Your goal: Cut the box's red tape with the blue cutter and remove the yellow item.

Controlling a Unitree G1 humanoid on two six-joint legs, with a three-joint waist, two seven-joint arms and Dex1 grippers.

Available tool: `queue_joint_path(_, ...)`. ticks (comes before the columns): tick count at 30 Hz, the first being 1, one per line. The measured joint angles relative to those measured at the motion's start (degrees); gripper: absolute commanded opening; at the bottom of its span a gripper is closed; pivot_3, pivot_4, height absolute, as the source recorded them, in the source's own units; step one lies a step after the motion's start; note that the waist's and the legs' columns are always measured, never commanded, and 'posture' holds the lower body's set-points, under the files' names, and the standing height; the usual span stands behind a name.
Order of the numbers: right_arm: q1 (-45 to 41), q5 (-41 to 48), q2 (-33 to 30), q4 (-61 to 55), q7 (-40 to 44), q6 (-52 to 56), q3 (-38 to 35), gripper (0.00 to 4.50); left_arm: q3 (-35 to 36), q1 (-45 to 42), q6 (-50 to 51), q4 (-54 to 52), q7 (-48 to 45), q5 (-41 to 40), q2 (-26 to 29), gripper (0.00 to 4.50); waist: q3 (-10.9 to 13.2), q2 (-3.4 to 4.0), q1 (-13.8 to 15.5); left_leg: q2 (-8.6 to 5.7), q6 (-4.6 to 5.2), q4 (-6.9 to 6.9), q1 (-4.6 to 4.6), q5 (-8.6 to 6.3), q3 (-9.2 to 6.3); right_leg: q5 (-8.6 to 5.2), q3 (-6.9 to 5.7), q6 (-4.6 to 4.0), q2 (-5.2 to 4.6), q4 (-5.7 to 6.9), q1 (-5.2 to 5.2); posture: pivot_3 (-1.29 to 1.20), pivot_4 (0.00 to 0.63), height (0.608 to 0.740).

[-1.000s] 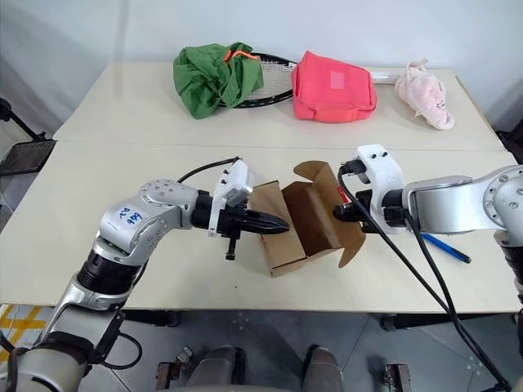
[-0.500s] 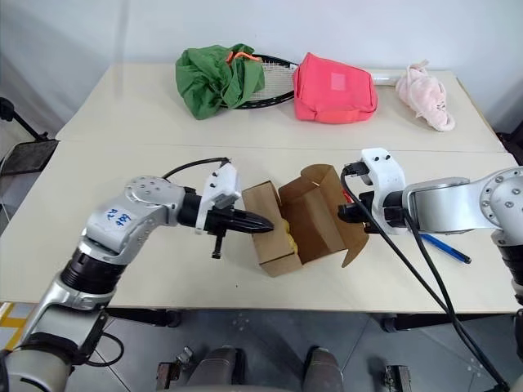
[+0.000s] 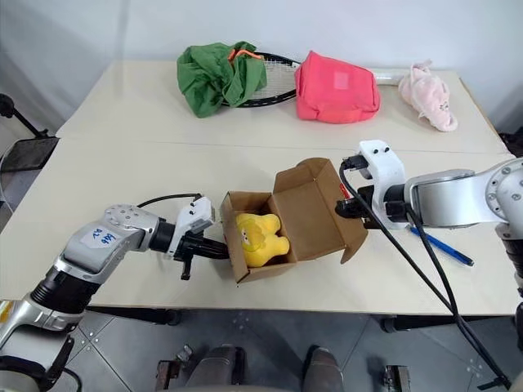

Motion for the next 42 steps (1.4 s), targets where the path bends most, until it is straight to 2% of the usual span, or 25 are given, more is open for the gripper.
queue_joint_path(6, 0.07, -0.38, 0.0, -0.81, -0.95, 0.06, 1.76, 0.02, 1.57, 1.05, 0.83, -2.03, 0.91, -1.4, -1.0, 0.0, 0.0, 0.0, -0.3, 0.04, 0.0, 0.0, 0.02, 0.0, 0.09, 0.0, 0.0, 0.0, 0.0, 0.0, -0.02, 0.0, 0.15, 0.74)
queue_joint_path(13, 0.08, -1.63, 0.36, -1.9, -1.88, -0.03, 1.84, 0.02, 7.31, 5.48, 5.0, -6.74, -4.77, -7.17, 9.12, 0.0, 0.0, 0.0, -0.22, 0.1, 0.0, 0.04, 0.05, 0.0, 0.19, 0.02, 0.02, -0.05, 0.01, 0.0, -0.06, 0.0, 0.15, 0.74)
queue_joint_path(15, 0.08, -2.07, 0.85, -1.9, -1.9, -0.03, 1.84, 0.02, 9.65, 5.47, 5.3, -7.06, -6.07, -8.61, 10.12, 0.0, 0.0, 0.0, 0.04, 0.1, 0.0, 0.06, 0.05, 0.0, 0.21, 0.04, 0.02, -0.07, 0.01, 0.0, -0.05, 0.0, 0.15, 0.74)
queue_joint_path(20, 0.06, -3.05, 1.88, -1.95, -1.85, 0.0, 1.84, 0.02, 15.89, 1.33, 7.8, -8.7, -5.03, -17.58, 3.29, 0.0, 0.01, -0.01, 0.14, 0.11, 0.0, 0.11, 0.03, 0.0, 0.21, 0.05, 0.02, -0.07, 0.01, 0.0, -0.03, 0.0, 0.15, 0.74)
queue_joint_path(25, 0.04, -3.98, 2.34, -1.89, -1.79, 0.09, 1.83, 0.02, 16.5, -2.46, 9.59, -10.2, -0.27, -22.22, -4.37, 0.0, 0.01, -0.01, -0.27, 0.13, 0.0, 0.06, 0.1, 0.0, 0.25, 0.05, 0.01, -0.07, 0.02, 0.04, -0.03, 0.0, 0.15, 0.74)
queue_joint_path(32, 0.01, -4.62, 2.77, -1.76, -1.81, 0.2, 1.83, 0.02, 6.43, -2.43, 5.5, -9.32, 2.05, -14.21, -4.46, 0.0, 0.01, -0.01, -0.15, 0.14, 0.0, 0.05, 0.14, 0.0, 0.32, 0.06, 0.02, -0.09, 0.02, 0.04, -0.04, 0.0, 0.15, 0.74)
queue_joint_path(42, 0.0, -3.8, 2.8, -1.78, -2.71, 0.12, 1.83, 0.02, 4.47, -2.4, -0.51, -7.2, 2.86, -10.3, -4.18, 0.0, 0.0, -0.01, -0.09, 0.19, 0.0, 0.19, 0.27, 0.0, 0.32, 0.11, 0.04, -0.17, 0.03, 0.17, 0.07, 0.0, 0.15, 0.74)
